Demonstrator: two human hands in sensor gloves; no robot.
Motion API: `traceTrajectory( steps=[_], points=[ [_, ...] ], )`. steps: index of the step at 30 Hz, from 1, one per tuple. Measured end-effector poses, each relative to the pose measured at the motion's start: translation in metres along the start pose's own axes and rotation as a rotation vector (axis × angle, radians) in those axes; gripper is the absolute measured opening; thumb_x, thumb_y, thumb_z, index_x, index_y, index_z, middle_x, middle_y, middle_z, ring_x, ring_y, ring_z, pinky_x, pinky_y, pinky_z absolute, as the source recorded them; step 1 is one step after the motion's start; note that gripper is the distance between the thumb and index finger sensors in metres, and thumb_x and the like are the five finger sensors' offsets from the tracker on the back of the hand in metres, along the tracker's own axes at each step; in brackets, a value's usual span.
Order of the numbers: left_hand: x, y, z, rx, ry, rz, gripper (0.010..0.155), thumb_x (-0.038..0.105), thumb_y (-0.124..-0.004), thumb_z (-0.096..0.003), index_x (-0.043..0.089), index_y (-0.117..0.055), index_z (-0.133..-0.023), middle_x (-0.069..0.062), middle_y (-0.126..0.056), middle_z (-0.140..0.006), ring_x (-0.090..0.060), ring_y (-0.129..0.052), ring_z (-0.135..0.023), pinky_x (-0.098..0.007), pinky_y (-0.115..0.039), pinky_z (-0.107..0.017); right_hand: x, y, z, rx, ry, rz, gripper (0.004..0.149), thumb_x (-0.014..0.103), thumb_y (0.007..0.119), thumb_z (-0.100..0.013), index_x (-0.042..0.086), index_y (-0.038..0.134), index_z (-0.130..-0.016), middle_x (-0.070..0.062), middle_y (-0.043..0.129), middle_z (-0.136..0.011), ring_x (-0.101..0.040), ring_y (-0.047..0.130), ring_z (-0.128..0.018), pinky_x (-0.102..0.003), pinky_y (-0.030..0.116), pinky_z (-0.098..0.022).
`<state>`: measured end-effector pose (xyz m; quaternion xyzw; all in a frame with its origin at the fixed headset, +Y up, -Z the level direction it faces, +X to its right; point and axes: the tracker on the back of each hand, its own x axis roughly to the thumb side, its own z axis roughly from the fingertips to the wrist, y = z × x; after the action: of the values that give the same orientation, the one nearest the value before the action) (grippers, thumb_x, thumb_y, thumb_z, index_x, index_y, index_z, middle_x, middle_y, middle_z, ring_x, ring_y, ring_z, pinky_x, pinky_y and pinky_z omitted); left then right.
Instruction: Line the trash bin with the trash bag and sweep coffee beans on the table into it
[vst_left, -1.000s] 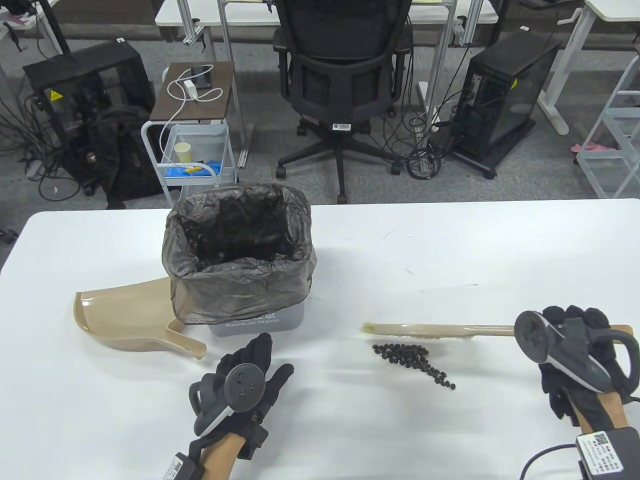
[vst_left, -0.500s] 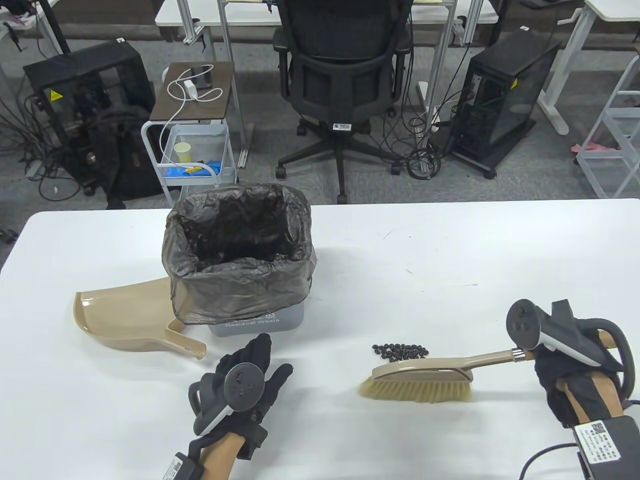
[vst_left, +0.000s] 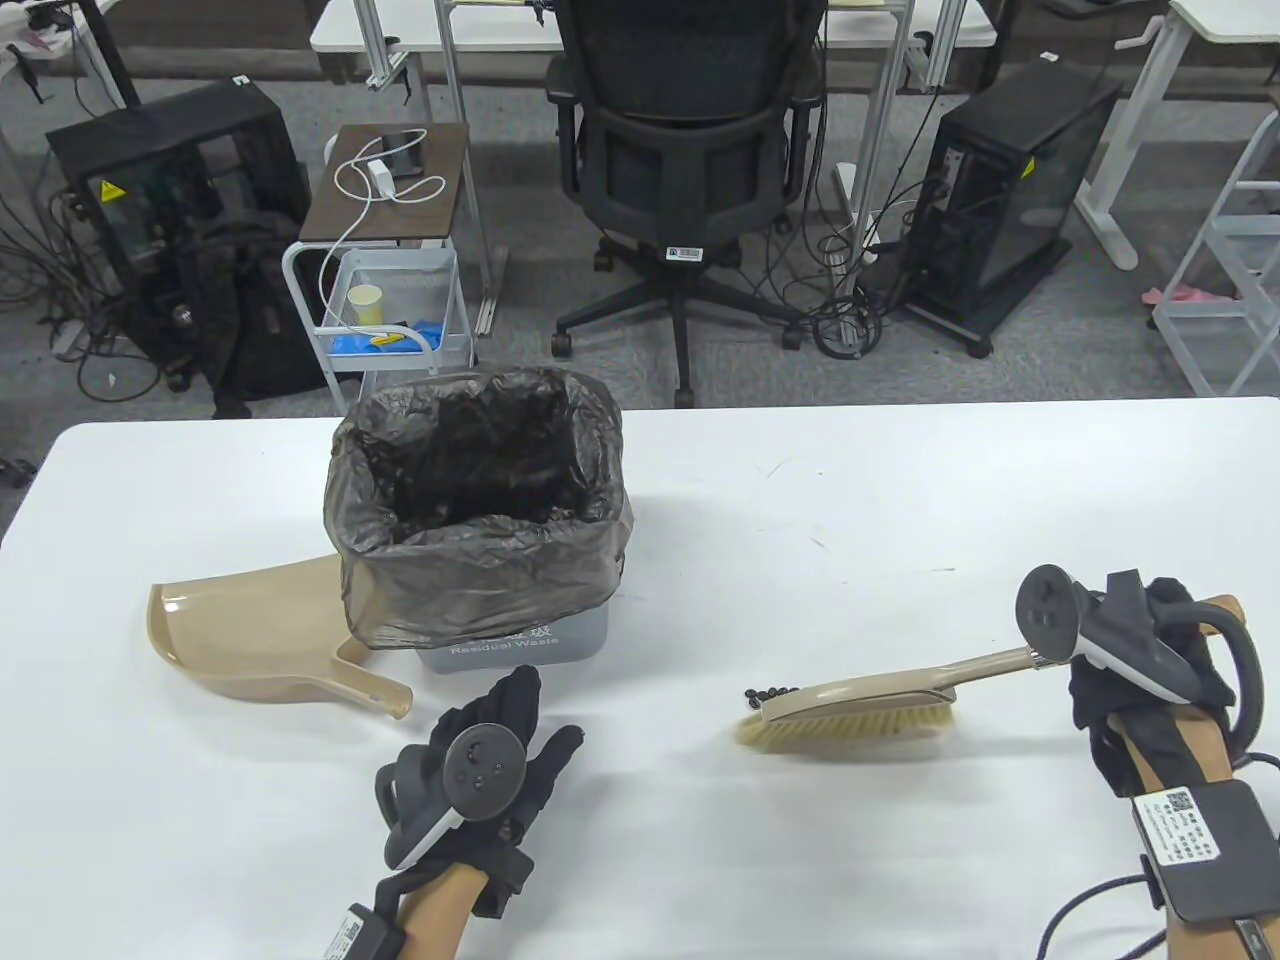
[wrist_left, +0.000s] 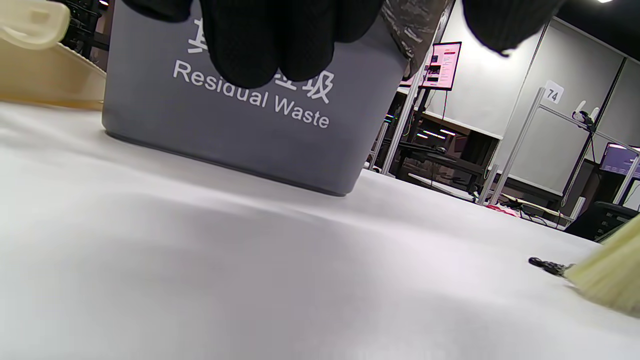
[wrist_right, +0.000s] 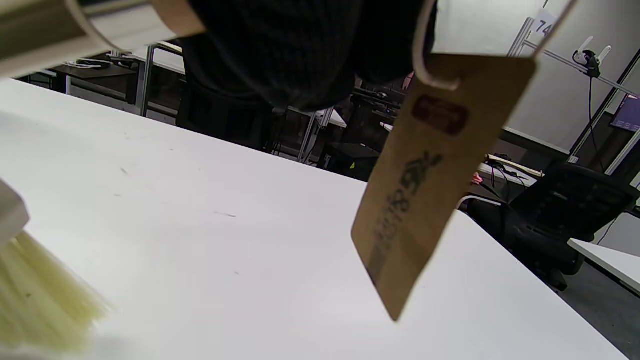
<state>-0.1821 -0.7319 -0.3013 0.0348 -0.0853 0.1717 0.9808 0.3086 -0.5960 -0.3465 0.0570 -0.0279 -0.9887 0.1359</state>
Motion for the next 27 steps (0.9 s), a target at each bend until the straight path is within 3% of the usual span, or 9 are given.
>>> traceTrajectory(
  steps=[4, 6, 8, 11, 16, 19, 27],
  points=[
    [0.000, 0.000, 0.000, 0.002, 0.002, -0.001, 0.076, 0.061, -0.068, -0.0566, 0.013, -0.051, -0.113, -0.015, -0.069, -0.114, -0.038, -0.075, -0.099, -0.064, -0.052, -0.076, -0.008, -0.010, 0.008, -0.068, -0.026, -0.107, 0.045, 0.013, 0.089, -0.034, 0.035, 0.079, -0.072, 0.003, 0.086, -0.076, -0.032, 0.078, -0.069, -0.055, 0.042, -0.071],
    [0.000, 0.001, 0.000, 0.005, -0.001, 0.002, 0.076, 0.061, -0.068, -0.0569, 0.013, -0.051, -0.113, -0.015, -0.069, -0.114, -0.039, -0.075, -0.099, -0.064, -0.052, -0.076, -0.005, -0.014, 0.014, -0.192, -0.050, -0.130, 0.046, 0.015, 0.089, -0.034, 0.035, 0.078, -0.073, 0.002, 0.086, -0.076, -0.032, 0.079, -0.068, -0.055, 0.044, -0.070],
    [0.000, 0.000, 0.000, 0.005, -0.002, -0.002, 0.076, 0.061, -0.068, -0.0569, 0.013, -0.050, -0.113, -0.014, -0.069, -0.114, -0.039, -0.075, -0.099, -0.064, -0.052, -0.076, 0.009, -0.016, 0.020, -0.331, -0.065, -0.088, 0.046, 0.016, 0.089, -0.034, 0.035, 0.077, -0.075, 0.003, 0.085, -0.077, -0.031, 0.079, -0.068, -0.055, 0.046, -0.069],
    [0.000, 0.000, 0.000, 0.004, -0.007, -0.006, 0.076, 0.061, -0.068, -0.0568, 0.013, -0.051, -0.113, -0.015, -0.069, -0.114, -0.039, -0.075, -0.099, -0.064, -0.052, -0.076, 0.038, -0.012, 0.024, -0.440, -0.092, 0.042, 0.048, 0.018, 0.088, -0.035, 0.036, 0.075, -0.077, 0.003, 0.084, -0.078, -0.031, 0.080, -0.068, -0.054, 0.048, -0.069],
    [0.000, 0.000, 0.000, 0.010, -0.011, -0.004, 0.076, 0.061, -0.068, -0.0569, 0.013, -0.051, -0.113, -0.015, -0.069, -0.114, -0.039, -0.075, -0.099, -0.064, -0.052, -0.076, 0.090, 0.010, 0.030, -0.515, -0.169, 0.303, 0.047, 0.018, 0.087, -0.035, 0.036, 0.073, -0.077, 0.003, 0.082, -0.079, -0.031, 0.078, -0.069, -0.054, 0.047, -0.068],
    [0.001, 0.000, 0.000, 0.010, -0.012, -0.003, 0.076, 0.061, -0.068, -0.0567, 0.013, -0.050, -0.113, -0.014, -0.069, -0.114, -0.039, -0.075, -0.099, -0.064, -0.052, -0.076, 0.098, 0.018, 0.033, -0.529, -0.160, 0.318, 0.046, 0.018, 0.085, -0.036, 0.036, 0.071, -0.077, 0.002, 0.081, -0.079, -0.031, 0.079, -0.068, -0.055, 0.048, -0.068],
    [0.001, 0.000, 0.000, 0.018, -0.014, -0.003, 0.076, 0.061, -0.068, -0.0569, 0.013, -0.050, -0.113, -0.015, -0.069, -0.114, -0.039, -0.075, -0.099, -0.064, -0.052, -0.076, 0.055, 0.020, 0.037, -0.500, -0.057, 0.302, 0.044, 0.013, 0.086, -0.036, 0.037, 0.075, -0.070, 0.006, 0.081, -0.078, -0.030, 0.075, -0.073, -0.054, 0.042, -0.072]
  ],
)
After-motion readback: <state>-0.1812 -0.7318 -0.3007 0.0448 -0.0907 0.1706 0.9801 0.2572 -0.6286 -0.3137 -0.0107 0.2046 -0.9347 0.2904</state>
